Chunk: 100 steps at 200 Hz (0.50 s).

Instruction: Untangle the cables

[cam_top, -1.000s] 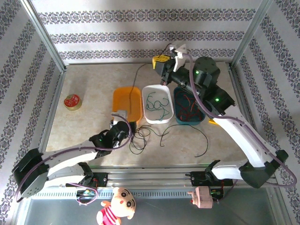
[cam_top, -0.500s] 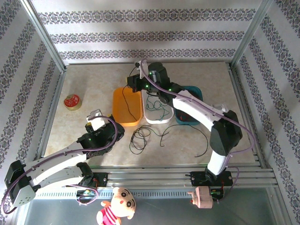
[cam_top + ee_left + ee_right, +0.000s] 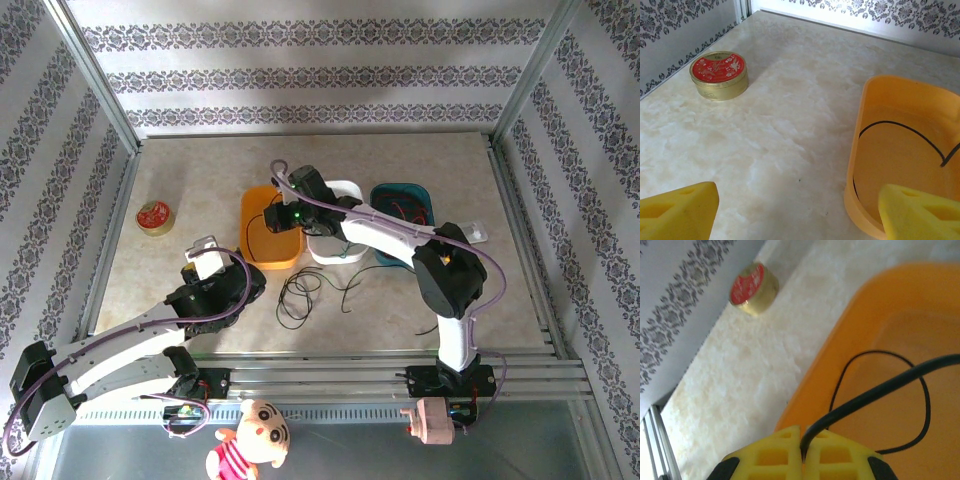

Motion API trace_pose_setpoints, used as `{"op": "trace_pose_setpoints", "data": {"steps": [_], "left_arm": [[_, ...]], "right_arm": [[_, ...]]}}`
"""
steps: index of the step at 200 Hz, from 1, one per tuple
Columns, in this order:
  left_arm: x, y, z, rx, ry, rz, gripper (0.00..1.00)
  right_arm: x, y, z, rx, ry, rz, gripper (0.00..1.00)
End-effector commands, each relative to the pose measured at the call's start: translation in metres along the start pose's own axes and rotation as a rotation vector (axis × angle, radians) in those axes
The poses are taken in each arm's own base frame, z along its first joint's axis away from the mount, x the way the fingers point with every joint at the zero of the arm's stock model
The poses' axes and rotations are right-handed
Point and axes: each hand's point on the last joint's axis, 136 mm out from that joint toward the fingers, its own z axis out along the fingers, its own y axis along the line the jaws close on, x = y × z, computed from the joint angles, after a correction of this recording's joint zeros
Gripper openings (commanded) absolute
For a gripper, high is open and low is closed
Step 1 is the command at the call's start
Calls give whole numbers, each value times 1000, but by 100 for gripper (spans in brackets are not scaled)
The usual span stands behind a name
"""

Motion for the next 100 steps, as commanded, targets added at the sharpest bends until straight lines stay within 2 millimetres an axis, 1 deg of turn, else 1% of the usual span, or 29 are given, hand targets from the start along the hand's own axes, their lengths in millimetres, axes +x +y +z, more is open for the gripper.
{"op": "trace_pose_setpoints", "data": {"steps": [1, 7, 18, 45, 56, 73, 88, 100], "left_arm": [[6, -3, -1, 27, 13, 56, 83], [6, -6, -1, 36, 17, 59, 83], [7, -9, 0, 49, 21, 66, 83], [7, -17, 0, 77, 28, 109, 83], [8, -23, 0, 100, 35, 129, 83], [12, -36, -1, 161, 51, 166, 83], [21, -55, -3, 259, 86, 217, 83], [31, -77, -8, 372, 121, 254, 83]], "right_arm": [[11, -3, 3, 27, 54, 10, 10], [12, -2, 2, 21, 66, 4, 18], [12, 3, 0, 11, 87, -11, 28], [5, 16, -12, -10, 91, -57, 45], [3, 19, -20, -8, 84, -72, 48], [0, 24, -30, -10, 73, -98, 49], [-5, 25, -42, 12, 48, -110, 49], [-8, 22, -55, 38, 19, -107, 49]]}}
